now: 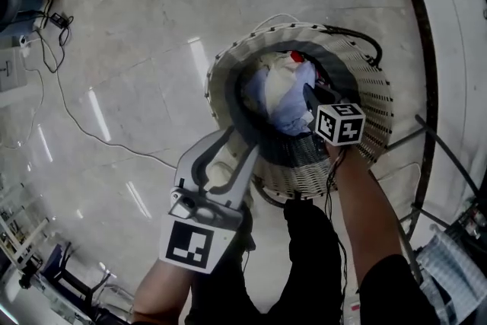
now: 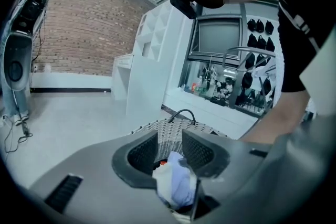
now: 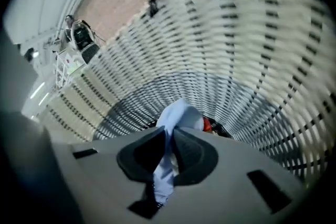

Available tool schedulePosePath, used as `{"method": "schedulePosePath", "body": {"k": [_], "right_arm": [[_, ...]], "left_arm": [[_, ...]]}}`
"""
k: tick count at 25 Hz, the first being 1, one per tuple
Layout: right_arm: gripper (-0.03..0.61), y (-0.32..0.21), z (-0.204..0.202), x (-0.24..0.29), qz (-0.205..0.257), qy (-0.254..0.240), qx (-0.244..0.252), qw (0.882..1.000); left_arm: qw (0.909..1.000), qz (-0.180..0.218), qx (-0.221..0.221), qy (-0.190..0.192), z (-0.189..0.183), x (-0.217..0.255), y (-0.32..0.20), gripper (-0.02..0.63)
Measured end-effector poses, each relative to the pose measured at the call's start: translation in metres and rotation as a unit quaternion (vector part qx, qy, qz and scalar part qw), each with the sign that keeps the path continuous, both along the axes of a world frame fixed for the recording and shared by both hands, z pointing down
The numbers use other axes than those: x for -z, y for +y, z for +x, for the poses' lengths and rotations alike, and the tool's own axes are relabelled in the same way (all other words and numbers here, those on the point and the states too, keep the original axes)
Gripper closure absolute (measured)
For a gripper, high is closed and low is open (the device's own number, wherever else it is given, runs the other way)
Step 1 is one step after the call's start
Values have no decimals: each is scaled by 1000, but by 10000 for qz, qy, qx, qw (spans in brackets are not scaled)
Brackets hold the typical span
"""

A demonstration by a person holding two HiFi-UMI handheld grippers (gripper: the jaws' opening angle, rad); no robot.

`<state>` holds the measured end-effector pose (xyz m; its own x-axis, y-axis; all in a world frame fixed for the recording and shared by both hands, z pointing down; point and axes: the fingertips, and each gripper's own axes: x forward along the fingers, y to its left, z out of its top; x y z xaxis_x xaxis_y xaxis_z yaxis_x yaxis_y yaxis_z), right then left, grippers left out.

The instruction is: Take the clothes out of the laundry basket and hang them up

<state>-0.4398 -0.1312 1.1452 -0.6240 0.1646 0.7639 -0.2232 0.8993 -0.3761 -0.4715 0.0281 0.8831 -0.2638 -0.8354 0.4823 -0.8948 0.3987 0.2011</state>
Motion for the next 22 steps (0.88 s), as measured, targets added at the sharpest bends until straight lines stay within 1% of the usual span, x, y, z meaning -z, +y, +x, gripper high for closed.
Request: {"method": "schedulePosePath", "body": {"k": [6, 11, 17, 22], "right_arm": [[545, 24, 6, 79, 146, -381, 475, 9980], [546, 38, 12, 155, 266, -764, 769, 9938], [547, 43, 26, 245, 359, -1161, 901, 9885], [548, 45, 29, 321, 353, -1511, 988, 9829]], "left_arm": [[9996, 203, 94, 167, 7, 52, -2, 479], [9989, 353, 130, 262, 13, 96, -6, 479], [9989, 313, 162, 304, 21, 137, -9, 479], [9992, 280, 56, 281, 22, 170, -23, 479]]}}
